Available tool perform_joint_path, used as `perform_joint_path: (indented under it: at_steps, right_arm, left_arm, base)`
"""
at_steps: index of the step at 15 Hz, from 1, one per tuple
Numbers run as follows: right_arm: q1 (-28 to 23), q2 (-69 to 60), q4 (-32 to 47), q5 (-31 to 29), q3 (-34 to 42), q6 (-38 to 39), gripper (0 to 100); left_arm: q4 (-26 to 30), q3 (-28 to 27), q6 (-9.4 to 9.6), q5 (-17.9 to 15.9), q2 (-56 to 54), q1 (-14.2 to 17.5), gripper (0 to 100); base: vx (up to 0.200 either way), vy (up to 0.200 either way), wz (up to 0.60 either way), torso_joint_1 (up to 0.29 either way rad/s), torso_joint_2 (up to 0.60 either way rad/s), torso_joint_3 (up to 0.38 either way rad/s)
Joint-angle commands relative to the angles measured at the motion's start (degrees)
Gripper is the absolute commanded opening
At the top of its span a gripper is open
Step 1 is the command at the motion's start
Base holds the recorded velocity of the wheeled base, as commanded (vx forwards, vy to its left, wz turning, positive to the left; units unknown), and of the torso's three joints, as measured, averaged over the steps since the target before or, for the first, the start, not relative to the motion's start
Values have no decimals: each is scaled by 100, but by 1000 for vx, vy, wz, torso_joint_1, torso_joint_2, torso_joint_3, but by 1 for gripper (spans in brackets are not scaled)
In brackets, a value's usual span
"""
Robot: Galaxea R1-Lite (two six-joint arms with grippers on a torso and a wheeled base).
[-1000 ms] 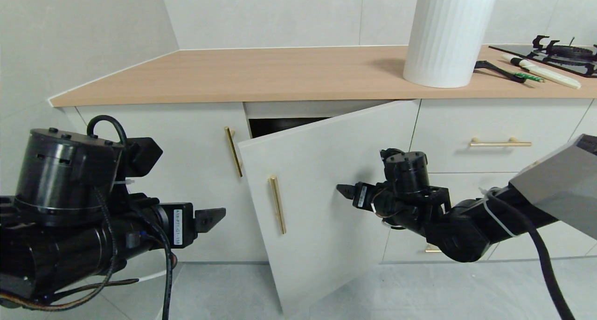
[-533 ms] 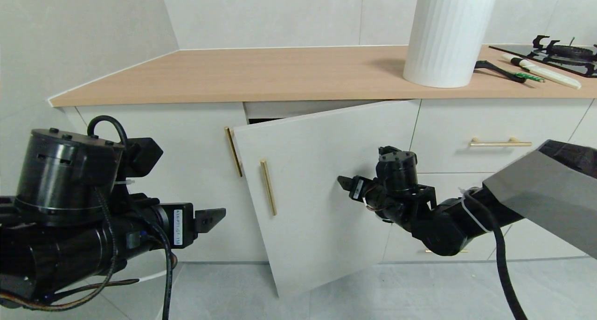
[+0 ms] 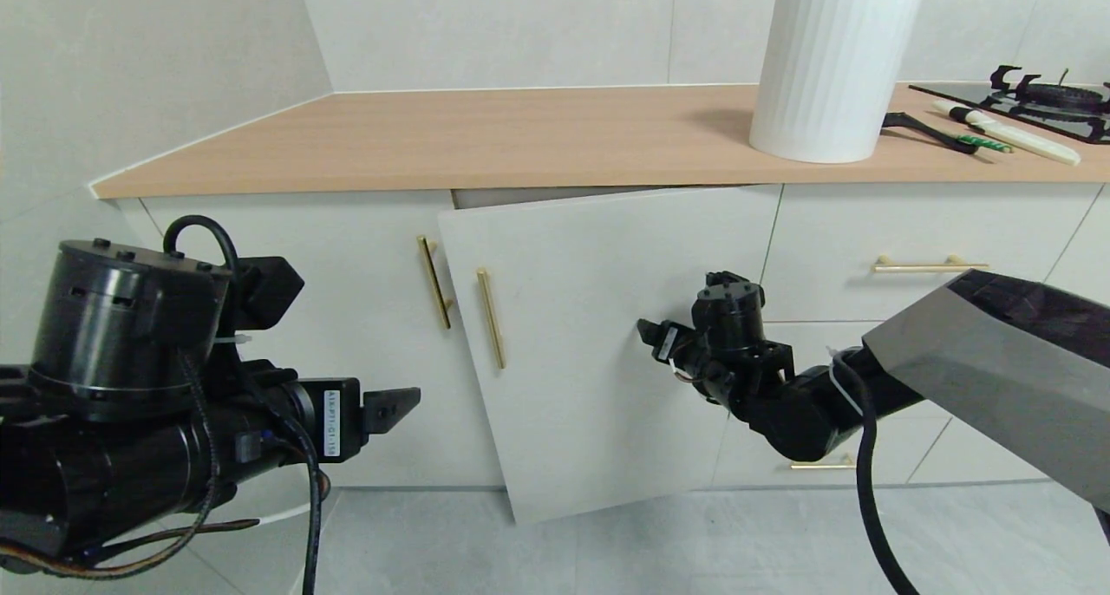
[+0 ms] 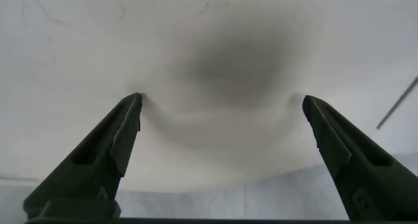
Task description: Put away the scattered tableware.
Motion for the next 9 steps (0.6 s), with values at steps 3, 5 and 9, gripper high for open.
perform_joint_path:
  at_steps: [3, 5, 9]
  right_arm:
    - [-23, 225, -79, -212, -175, -26, 100]
    - [-102, 462, -79, -546, -474, -34, 100]
    - [-181, 577, -79, -705, -641, -52, 100]
  left_arm:
    - [-1, 5, -3, 3, 2, 1, 100]
    - [-1, 5, -3, 3, 2, 1, 100]
    - [-1, 5, -3, 3, 2, 1, 100]
  base:
    - [0, 0, 0, 0, 0, 0]
    - [0, 0, 0, 0, 0, 0]
    - [0, 0, 0, 0, 0, 0]
